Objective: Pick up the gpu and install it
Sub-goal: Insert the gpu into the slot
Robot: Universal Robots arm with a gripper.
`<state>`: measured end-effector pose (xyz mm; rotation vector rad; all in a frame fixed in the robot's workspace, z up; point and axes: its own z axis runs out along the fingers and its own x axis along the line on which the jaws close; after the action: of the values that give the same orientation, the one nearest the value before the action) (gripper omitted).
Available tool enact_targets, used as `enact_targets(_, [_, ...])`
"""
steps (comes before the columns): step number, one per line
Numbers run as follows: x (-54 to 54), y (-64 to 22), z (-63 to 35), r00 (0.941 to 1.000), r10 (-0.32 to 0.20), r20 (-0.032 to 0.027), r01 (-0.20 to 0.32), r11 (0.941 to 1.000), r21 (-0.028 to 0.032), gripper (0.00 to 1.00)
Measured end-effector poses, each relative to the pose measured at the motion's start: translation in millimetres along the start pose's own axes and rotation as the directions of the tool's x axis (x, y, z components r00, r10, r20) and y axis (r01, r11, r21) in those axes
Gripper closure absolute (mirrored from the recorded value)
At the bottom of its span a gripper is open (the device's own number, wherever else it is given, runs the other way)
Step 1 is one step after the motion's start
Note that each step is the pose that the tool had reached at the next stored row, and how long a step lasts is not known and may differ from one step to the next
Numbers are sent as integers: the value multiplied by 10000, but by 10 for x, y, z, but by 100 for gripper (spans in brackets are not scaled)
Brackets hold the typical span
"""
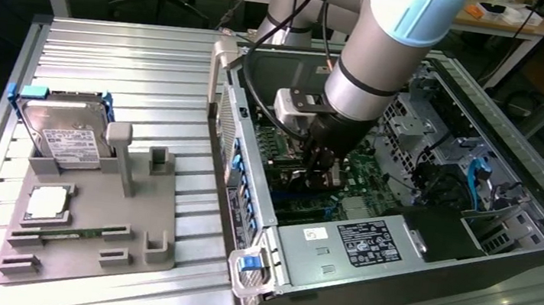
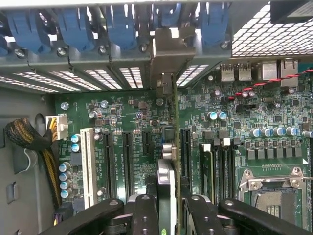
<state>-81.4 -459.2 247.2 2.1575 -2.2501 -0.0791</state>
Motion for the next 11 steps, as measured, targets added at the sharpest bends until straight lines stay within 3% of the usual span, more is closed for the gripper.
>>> enact_targets(11, [-36,0,3,10000,6,-6,-6,10000,0,73])
